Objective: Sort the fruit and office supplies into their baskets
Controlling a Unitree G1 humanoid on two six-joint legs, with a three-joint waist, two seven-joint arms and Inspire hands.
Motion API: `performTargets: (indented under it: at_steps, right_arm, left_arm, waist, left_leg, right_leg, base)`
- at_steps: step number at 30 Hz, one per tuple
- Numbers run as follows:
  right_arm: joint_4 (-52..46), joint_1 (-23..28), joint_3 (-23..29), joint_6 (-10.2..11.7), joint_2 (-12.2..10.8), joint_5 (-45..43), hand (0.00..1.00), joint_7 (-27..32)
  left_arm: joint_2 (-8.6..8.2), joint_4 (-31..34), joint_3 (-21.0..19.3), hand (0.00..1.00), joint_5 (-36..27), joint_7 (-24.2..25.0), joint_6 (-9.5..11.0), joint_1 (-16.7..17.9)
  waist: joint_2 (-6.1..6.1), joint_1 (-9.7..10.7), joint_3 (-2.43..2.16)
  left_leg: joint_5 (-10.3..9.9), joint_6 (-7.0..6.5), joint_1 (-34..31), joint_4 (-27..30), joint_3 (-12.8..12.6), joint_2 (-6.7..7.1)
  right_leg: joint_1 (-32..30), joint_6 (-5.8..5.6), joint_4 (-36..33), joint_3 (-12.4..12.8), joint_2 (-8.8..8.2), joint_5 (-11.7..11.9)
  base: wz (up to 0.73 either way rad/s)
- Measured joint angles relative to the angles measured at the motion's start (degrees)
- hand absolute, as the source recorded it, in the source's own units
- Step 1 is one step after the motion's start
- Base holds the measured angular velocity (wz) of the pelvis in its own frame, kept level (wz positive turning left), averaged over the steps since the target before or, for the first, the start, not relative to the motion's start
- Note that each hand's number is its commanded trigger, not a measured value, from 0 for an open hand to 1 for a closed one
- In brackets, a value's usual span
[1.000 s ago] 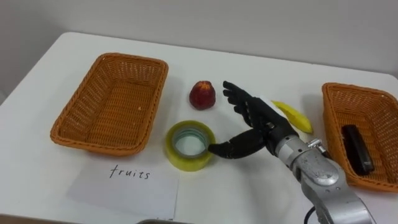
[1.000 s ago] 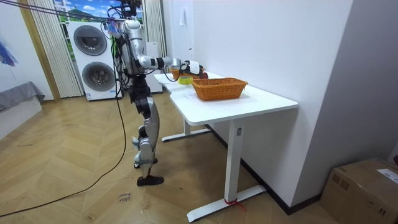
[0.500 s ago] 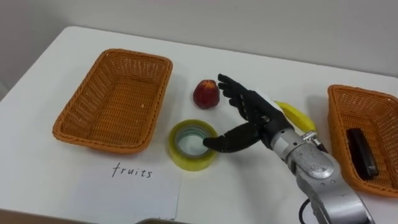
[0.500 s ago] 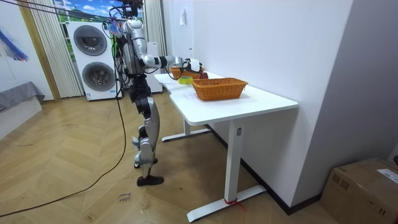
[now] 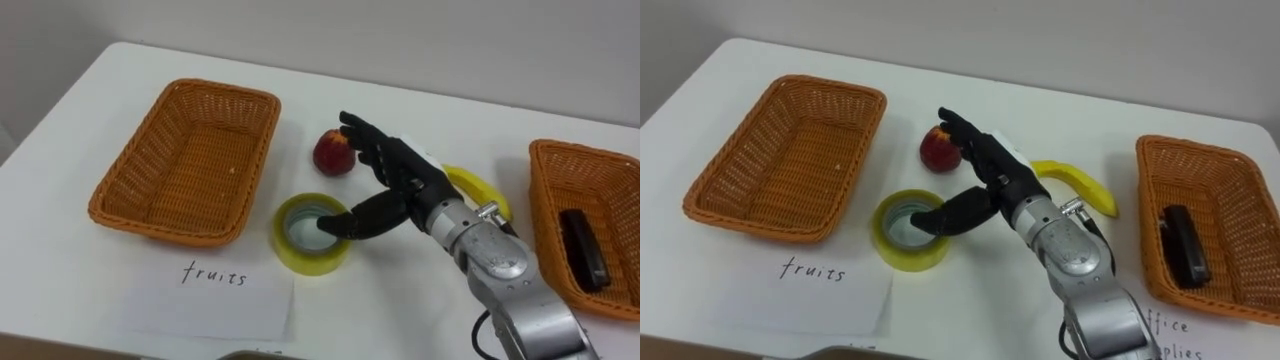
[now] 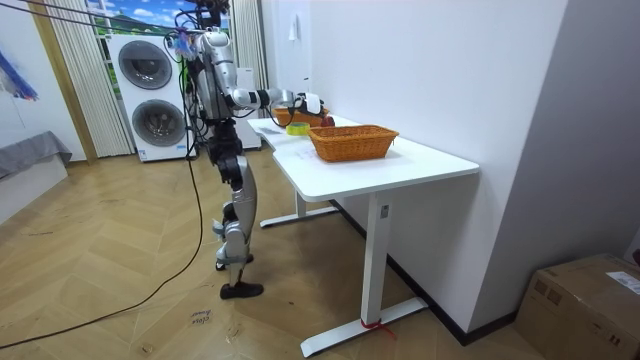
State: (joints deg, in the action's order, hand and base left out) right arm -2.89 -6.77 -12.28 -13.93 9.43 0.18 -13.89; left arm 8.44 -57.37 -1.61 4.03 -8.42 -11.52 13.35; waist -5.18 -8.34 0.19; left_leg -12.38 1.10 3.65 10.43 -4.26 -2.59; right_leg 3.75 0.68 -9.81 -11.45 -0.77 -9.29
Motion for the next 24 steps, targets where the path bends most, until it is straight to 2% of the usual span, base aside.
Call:
performTargets:
  at_steps: [3, 6, 17, 24]
  right_arm:
    - [0.00, -0.01, 0.00, -0.12, 0.00, -0.18, 0.00, -0.01]
    - [0.00, -0.02, 0.00, -1.19, -0.01, -0.43, 0.00, -0.03]
    - [0.44, -0.01, 0.02, -1.28, 0.00, -5.55, 0.00, -0.04]
    - [2.28, -0.02, -0.01, -2.19, -0.05, -7.60, 0.00, -0.07]
  left_arm:
    - [-0.01, 0.00, -0.05, 0.00, 0.00, 0.08, -0.16, -0.06]
    - [0.00, 0.00, -0.33, 0.00, 0.01, 0.14, -0.51, -0.08]
    - [-0.10, 0.04, -0.47, 0.00, 0.02, 0.05, -1.00, -0.13]
    - [-0.05, 0.00, -0.40, 0.00, 0.11, 0.06, -1.03, 0.16]
  waist:
    - [-0.05, -0.02, -0.06]
    - [-0.14, -0.03, -0.23]
    - [0.06, 0.02, -0.10]
    - [0.13, -0.02, 0.00]
  left_leg:
    - [0.00, 0.00, -0.01, -0.12, 0.05, 0.00]
    - [0.00, 0.00, -0.01, -0.12, 0.17, 0.00]
    - [0.01, -0.02, -0.26, 0.08, 0.82, 0.07]
    - [0.02, -0.03, -0.25, 0.25, 1.17, 0.12]
  right_leg:
    - [0.06, 0.00, -0.01, -0.10, -0.02, 0.00]
    - [0.12, 0.00, -0.02, -0.22, -0.03, 0.00]
    - [0.20, 0.00, -0.04, -1.25, -0.19, 0.00]
    - [0.25, 0.00, 0.00, -1.46, -0.18, 0.00]
  base:
    - [0.00]
    - [0.00]
    - [0.02]
    - [0.00]
